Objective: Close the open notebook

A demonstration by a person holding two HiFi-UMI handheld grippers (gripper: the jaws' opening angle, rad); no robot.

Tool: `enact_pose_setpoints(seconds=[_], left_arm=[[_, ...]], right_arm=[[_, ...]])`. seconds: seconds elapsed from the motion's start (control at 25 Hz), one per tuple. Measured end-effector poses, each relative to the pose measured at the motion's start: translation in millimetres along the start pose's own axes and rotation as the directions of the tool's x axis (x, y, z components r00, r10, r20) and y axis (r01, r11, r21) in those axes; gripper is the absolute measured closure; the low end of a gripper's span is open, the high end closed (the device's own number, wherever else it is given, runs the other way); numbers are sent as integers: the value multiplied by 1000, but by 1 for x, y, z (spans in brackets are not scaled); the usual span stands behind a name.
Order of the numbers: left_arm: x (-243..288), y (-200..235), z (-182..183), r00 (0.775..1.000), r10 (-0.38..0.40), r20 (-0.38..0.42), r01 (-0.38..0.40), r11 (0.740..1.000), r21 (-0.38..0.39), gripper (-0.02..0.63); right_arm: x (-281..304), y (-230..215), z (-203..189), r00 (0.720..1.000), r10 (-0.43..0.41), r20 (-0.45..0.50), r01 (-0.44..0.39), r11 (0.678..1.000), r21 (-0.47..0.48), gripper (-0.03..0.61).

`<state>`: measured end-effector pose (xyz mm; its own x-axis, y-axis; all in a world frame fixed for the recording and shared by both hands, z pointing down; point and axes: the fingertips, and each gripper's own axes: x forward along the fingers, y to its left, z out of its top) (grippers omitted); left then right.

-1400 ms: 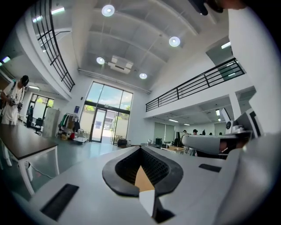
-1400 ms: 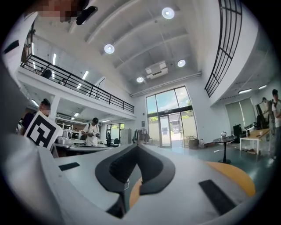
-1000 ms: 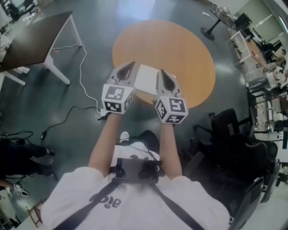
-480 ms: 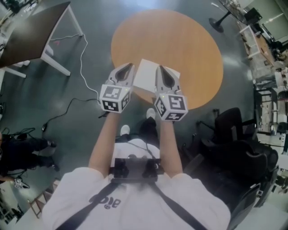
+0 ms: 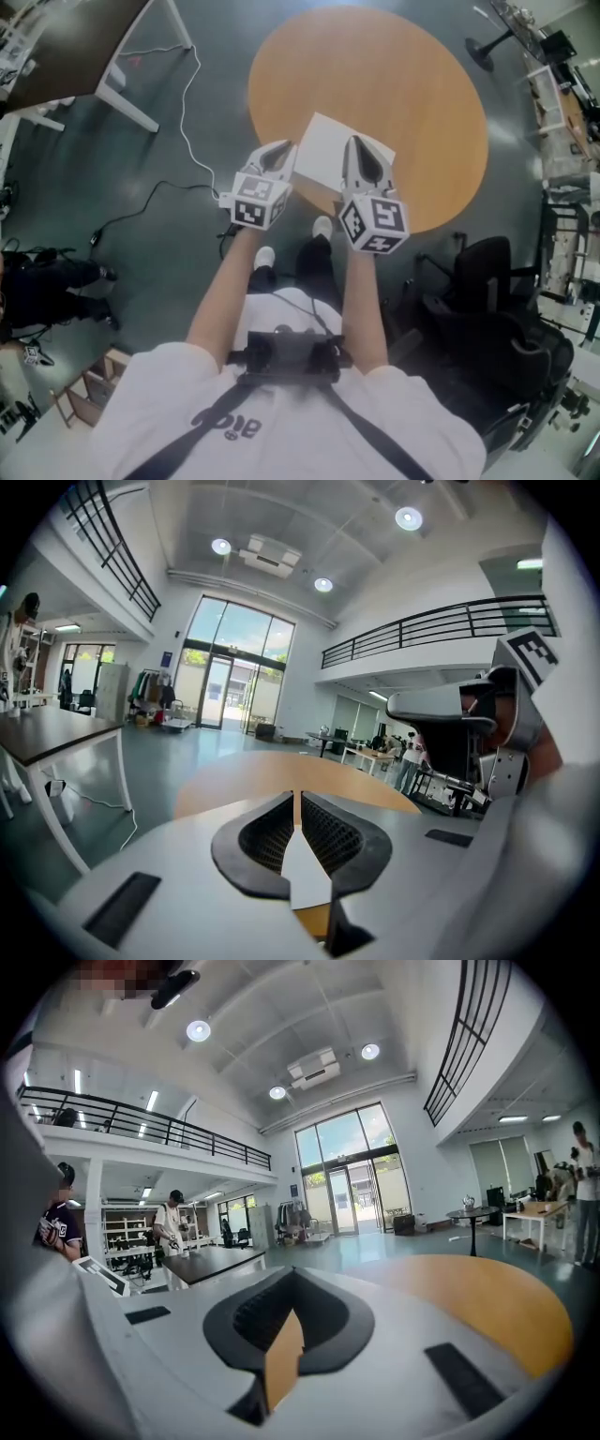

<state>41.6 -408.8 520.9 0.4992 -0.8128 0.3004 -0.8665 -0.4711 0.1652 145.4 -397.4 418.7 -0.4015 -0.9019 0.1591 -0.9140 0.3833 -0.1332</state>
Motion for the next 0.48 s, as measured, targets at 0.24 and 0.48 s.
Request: enact_pose_setpoints(seconds=[0.24,0.48], left_arm=[[4,-2,-25,999,-14,-45,14,1000,-5,586],[2,1,-52,997,-2,-73,0,1000,-27,571]], right_arm=[[-3,-3,-13,1000,-3,-20,3,1000,12,555],[3,4,-21,999,30,-29,-30,1000,3,555]])
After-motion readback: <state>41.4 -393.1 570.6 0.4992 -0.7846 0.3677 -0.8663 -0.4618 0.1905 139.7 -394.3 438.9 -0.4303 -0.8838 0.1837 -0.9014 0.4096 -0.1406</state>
